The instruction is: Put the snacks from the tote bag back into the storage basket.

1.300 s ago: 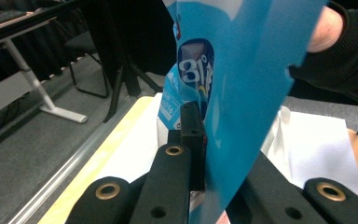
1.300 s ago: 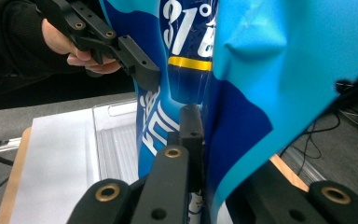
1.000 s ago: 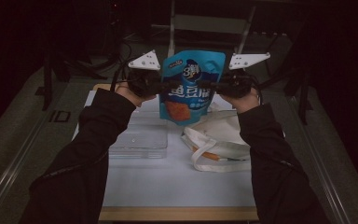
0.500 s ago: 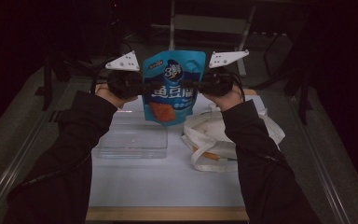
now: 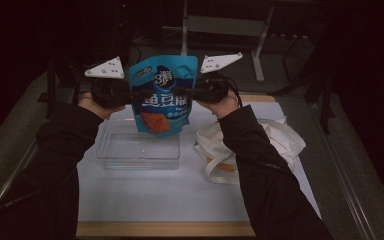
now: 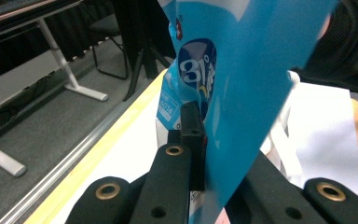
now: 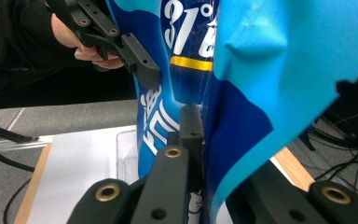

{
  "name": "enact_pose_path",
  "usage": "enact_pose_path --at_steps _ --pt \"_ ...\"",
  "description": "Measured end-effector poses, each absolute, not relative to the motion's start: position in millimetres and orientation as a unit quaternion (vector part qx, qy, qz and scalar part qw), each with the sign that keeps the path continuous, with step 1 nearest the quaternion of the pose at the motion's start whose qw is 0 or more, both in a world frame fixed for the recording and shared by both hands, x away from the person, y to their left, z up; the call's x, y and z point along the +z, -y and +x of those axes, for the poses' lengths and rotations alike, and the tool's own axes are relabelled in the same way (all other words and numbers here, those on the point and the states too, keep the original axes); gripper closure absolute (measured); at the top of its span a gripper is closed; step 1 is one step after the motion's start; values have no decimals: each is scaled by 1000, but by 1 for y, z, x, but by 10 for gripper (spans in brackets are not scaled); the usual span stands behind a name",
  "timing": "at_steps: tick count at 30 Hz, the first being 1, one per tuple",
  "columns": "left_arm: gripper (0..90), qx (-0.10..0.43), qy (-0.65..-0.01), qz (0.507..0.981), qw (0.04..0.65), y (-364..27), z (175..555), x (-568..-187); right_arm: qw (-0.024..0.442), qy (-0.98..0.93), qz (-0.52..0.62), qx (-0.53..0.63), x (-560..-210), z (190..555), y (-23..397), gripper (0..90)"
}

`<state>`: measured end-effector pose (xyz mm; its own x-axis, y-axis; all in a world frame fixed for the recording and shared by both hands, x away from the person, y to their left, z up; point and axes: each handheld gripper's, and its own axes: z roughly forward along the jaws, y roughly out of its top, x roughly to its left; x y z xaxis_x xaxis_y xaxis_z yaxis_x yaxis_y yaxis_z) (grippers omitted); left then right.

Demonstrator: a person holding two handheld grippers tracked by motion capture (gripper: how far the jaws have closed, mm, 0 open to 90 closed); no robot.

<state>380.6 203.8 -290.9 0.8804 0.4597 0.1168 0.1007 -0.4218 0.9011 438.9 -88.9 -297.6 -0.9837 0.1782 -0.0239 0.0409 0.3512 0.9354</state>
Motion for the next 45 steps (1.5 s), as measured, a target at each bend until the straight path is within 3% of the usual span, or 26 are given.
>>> enact_pose_path --at_steps 18,45 --pt "900 159 -171 825 514 -248 373 -318 44 -824 62 562 -322 431 45 886" --pt "900 119 -181 834 507 -267 378 -372 10 -828 93 552 -379 428 26 886"
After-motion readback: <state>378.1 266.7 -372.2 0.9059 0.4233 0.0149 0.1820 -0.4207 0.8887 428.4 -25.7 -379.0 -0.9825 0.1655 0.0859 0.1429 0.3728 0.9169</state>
